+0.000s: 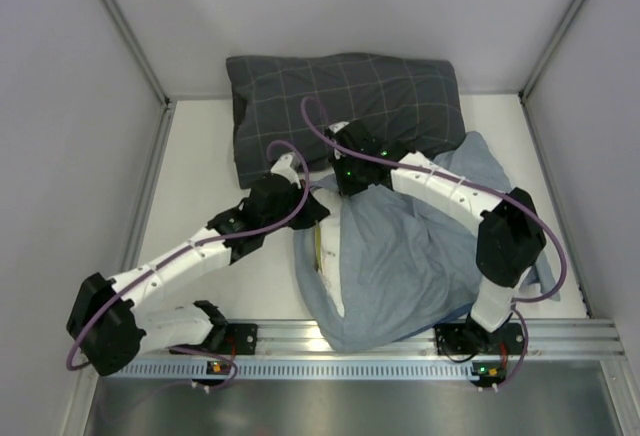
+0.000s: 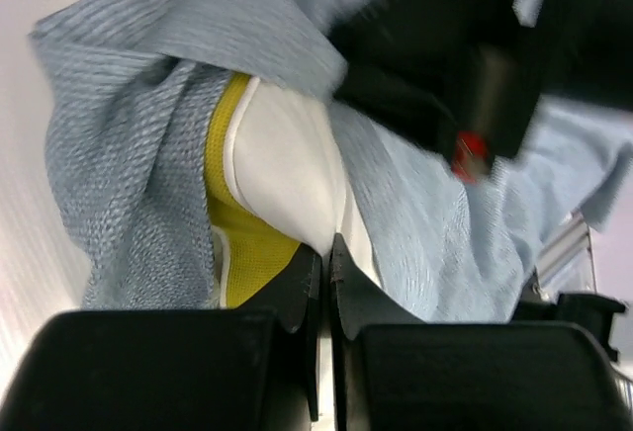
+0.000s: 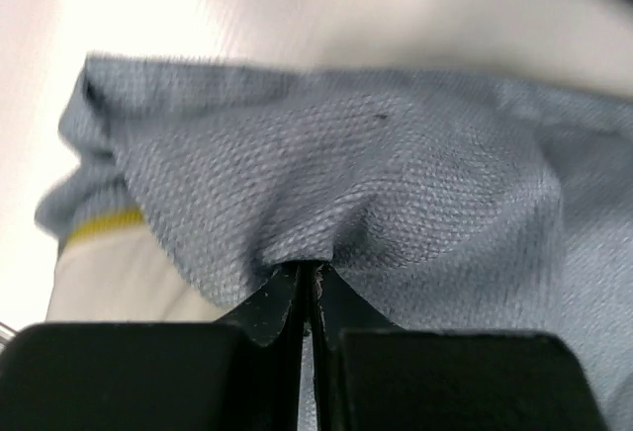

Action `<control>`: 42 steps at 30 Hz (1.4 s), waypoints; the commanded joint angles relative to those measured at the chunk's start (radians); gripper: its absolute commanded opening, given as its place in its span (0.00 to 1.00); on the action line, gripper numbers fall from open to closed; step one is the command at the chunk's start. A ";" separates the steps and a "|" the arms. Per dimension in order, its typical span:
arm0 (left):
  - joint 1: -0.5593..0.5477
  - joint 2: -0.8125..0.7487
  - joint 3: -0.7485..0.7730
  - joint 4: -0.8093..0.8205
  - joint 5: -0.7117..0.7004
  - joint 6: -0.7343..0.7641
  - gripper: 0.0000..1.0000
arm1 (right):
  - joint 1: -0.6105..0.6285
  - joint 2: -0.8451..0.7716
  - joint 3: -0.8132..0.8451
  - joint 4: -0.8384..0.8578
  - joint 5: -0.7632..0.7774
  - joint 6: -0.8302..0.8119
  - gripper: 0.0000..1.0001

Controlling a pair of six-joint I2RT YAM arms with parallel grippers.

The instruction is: Remove the pillowcase from the pillow

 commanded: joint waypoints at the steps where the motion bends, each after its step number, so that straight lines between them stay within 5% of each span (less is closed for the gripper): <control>1: -0.064 -0.120 0.043 0.115 0.065 0.029 0.00 | -0.043 0.059 0.125 0.033 0.022 -0.013 0.00; 13: -0.131 -0.293 0.037 0.115 0.142 0.005 0.00 | -0.250 0.086 0.122 0.007 0.128 -0.008 0.00; 23: -0.131 -0.352 0.130 0.010 -0.200 0.055 0.00 | -0.204 -0.164 -0.143 0.032 0.131 0.017 0.00; 24: -0.130 -0.332 0.153 -0.019 -0.258 0.080 0.00 | -0.195 -0.190 -0.168 0.036 0.113 0.020 0.04; 25: -0.130 -0.286 0.196 -0.082 -0.284 0.091 0.00 | -0.184 -0.250 -0.177 0.042 0.090 0.029 0.34; 27: -0.128 -0.234 0.224 -0.128 -0.344 0.115 0.00 | -0.149 -0.342 -0.200 0.041 0.083 0.043 0.61; 28: -0.127 -0.188 0.232 -0.138 -0.344 0.120 0.00 | -0.129 -0.376 -0.208 0.041 0.073 0.049 0.83; 30: -0.116 -0.145 0.221 -0.119 -0.331 0.129 0.00 | -0.115 -0.480 -0.235 0.036 0.048 0.069 0.99; 37: -0.070 -0.011 0.223 -0.063 -0.274 0.137 0.00 | -0.110 -0.727 -0.375 0.007 -0.273 0.171 0.99; 42: -0.058 -0.005 0.218 -0.081 -0.306 0.143 0.00 | -0.112 -0.955 -0.461 -0.042 -0.073 0.167 0.99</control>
